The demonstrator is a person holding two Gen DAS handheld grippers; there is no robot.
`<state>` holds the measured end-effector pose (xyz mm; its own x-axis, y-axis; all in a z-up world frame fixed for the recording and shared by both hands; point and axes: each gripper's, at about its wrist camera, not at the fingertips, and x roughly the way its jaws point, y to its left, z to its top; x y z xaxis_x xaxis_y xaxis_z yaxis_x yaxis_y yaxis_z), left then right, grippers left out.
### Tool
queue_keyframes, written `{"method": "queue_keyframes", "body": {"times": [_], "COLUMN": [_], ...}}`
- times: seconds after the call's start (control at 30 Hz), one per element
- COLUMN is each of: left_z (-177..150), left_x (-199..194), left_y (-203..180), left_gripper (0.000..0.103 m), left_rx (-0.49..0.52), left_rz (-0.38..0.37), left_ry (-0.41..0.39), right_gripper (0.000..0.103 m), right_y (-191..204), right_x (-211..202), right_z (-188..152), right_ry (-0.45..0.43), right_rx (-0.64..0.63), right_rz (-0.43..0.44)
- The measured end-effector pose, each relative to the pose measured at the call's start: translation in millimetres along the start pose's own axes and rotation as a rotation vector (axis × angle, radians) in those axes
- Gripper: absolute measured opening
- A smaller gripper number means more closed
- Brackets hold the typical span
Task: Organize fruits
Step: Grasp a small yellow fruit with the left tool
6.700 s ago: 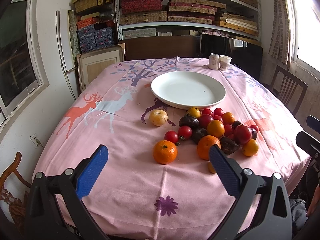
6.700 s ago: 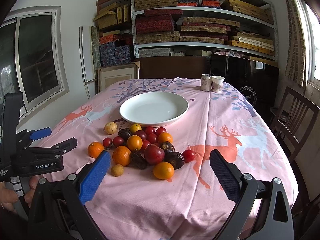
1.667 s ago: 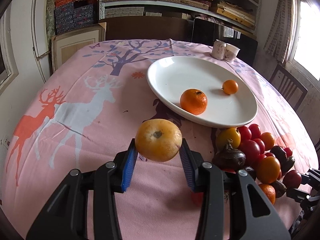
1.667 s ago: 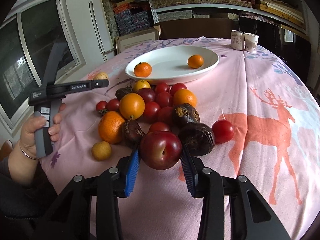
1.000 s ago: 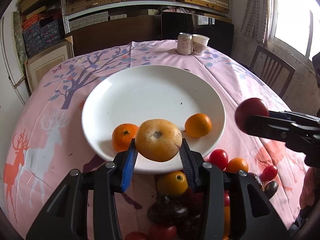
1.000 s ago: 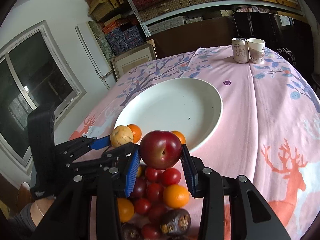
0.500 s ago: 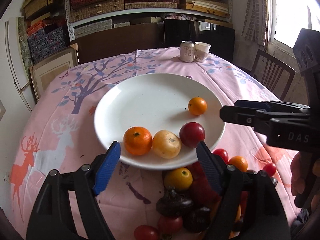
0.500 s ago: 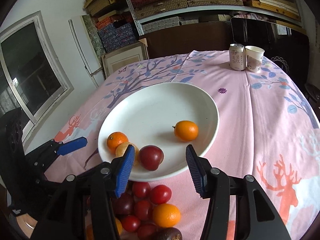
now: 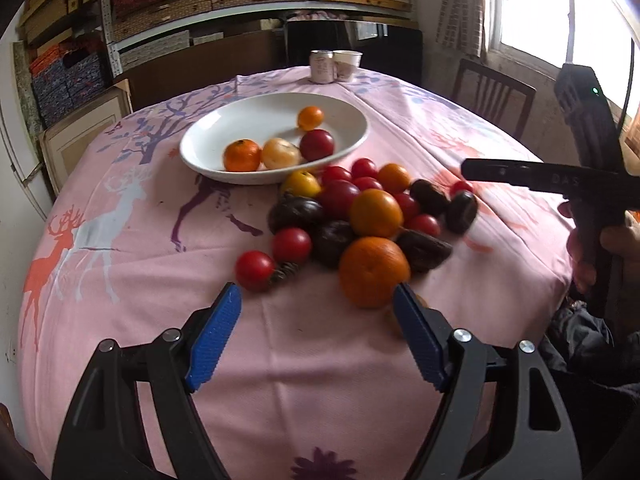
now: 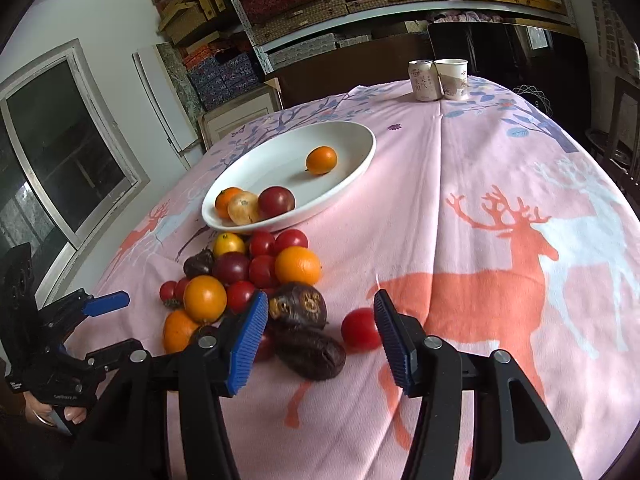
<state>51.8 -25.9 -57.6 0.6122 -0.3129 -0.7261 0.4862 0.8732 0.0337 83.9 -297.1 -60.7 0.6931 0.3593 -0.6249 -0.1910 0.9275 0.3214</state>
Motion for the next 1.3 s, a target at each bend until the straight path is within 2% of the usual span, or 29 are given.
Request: {"method": "queue_keyframes", "body": {"times": [0.13, 0.17, 0.2, 0.23, 0.3, 0.37, 0.4, 0.53, 0.73, 0.9, 1.03, 1.1, 1.13, 1.23, 1.3], "left_z": [-10, -11, -11, -11, -10, -11, -12, -13, -10, -15, -21, -23, -23, -23, -23], "left_x": [2, 6, 11, 16, 30, 30, 29, 20, -4, -2, 3, 6, 7, 9, 8], "left_y": [-38, -45, -49, -51, -47, -45, -47, -46, -15, 3, 6, 8, 8, 9, 10], "left_gripper": [0.067, 0.066, 0.060, 0.048, 0.033, 0.030, 0.026, 0.026, 0.026, 0.026, 0.026, 0.026, 0.026, 0.026, 0.026], "left_rx": [0.069, 0.080, 0.084, 0.078, 0.043, 0.015, 0.017, 0.007, -0.083, -0.125, -0.127, -0.135, -0.138, -0.143, -0.144], "left_rz": [-0.048, -0.041, -0.030, -0.027, -0.035, -0.062, -0.074, -0.070, -0.057, -0.037, -0.037, -0.043, -0.045, -0.051, -0.052], "left_ry": [0.017, 0.022, 0.033, 0.045, 0.078, 0.065, 0.067, 0.045, -0.003, 0.023, 0.036, 0.039, 0.040, 0.038, 0.032], "right_gripper": [0.055, 0.056, 0.055, 0.055, 0.056, 0.056, 0.056, 0.056, 0.055, 0.046, 0.043, 0.030, 0.029, 0.024, 0.023], "right_y": [6, 6, 7, 6, 5, 2, 0, 1, 56, 90, 105, 105, 102, 95, 91], "right_x": [-8, -10, -13, -17, -22, -28, -31, -31, -11, 10, 16, 24, 29, 29, 20], "right_z": [-11, -13, -14, -16, -17, -20, -21, -27, -43, -47, -46, -46, -46, -45, -41], "right_ry": [-0.003, -0.006, -0.012, -0.018, -0.028, -0.038, -0.040, -0.013, 0.049, 0.052, 0.042, 0.066, 0.085, 0.074, 0.045], "right_rx": [-0.026, -0.029, -0.031, -0.034, -0.036, -0.035, -0.034, -0.044, -0.209, -0.332, -0.404, -0.421, -0.421, -0.385, -0.346], "right_rz": [0.004, 0.000, -0.005, -0.009, -0.020, -0.029, -0.036, -0.010, 0.111, 0.056, 0.004, -0.019, -0.031, -0.017, 0.033]}}
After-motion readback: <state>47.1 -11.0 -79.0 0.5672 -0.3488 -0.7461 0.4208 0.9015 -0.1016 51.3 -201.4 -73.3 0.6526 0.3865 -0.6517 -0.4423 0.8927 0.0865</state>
